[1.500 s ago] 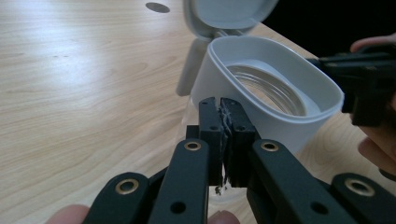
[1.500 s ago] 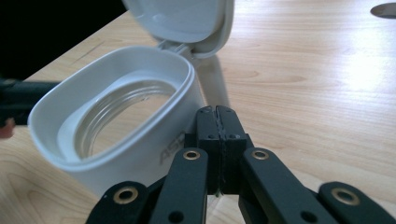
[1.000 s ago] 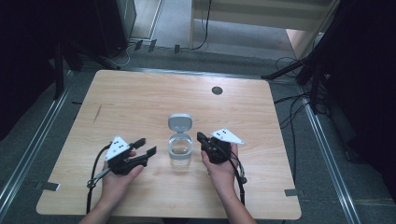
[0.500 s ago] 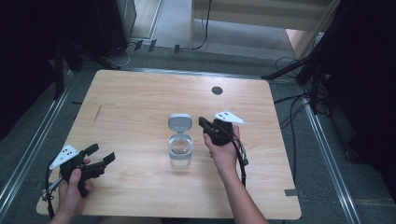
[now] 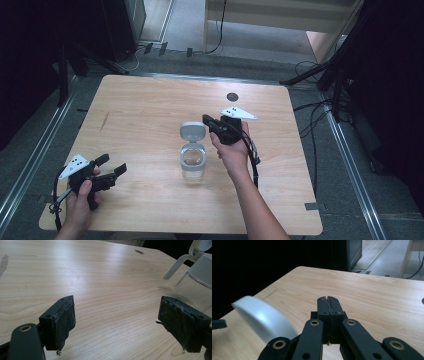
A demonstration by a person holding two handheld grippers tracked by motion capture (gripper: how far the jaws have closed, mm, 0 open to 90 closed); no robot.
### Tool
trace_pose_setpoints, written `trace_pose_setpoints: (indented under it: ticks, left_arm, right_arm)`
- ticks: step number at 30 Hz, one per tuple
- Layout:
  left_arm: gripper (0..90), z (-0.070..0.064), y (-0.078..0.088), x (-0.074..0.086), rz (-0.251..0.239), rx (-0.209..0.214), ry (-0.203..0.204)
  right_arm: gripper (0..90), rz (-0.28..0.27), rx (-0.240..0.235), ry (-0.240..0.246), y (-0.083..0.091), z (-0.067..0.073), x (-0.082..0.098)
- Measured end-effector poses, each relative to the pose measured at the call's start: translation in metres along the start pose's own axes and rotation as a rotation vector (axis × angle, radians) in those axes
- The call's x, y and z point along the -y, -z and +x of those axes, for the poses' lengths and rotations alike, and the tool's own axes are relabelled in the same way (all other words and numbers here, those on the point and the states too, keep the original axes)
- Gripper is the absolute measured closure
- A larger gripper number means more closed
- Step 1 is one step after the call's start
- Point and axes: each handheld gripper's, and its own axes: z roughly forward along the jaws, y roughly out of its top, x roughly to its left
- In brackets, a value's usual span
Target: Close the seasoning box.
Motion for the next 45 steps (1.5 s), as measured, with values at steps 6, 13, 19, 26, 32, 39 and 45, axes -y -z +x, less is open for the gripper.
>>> trace_pose_setpoints:
  ticks: [6, 13, 19, 26, 32, 39, 45]
  left_arm:
    - [14.5, -0.002, -0.003, 0.000, 0.018, -0.005, -0.025]
    - [14.5, -0.001, -0.002, 0.000, 0.017, -0.004, -0.021]
    - [14.5, -0.003, -0.004, 0.000, 0.027, -0.013, -0.038]
    - [14.5, -0.003, -0.004, 0.000, 0.029, -0.012, -0.035]
    - [14.5, -0.004, -0.004, 0.000, 0.031, -0.014, -0.040]
    - [14.5, -0.005, -0.005, 0.000, 0.030, -0.016, -0.040]
    - [14.5, -0.005, -0.005, 0.000, 0.029, -0.020, -0.043]
  right_arm:
    - [90.0, 0.014, -0.034, 0.012, 0.014, 0.011, 0.010]
    - [82.4, 0.002, 0.027, 0.027, 0.029, 0.008, 0.015]
    - [31.0, 0.000, 0.087, 0.020, 0.040, -0.001, 0.019]
    - [21.3, -0.013, 0.149, -0.004, 0.060, -0.020, 0.031]
    - [21.2, -0.023, 0.192, -0.015, 0.081, -0.039, 0.046]
    - [21.3, -0.017, 0.241, -0.036, 0.103, -0.057, 0.064]
    - [21.5, -0.016, 0.279, -0.058, 0.119, -0.069, 0.078]
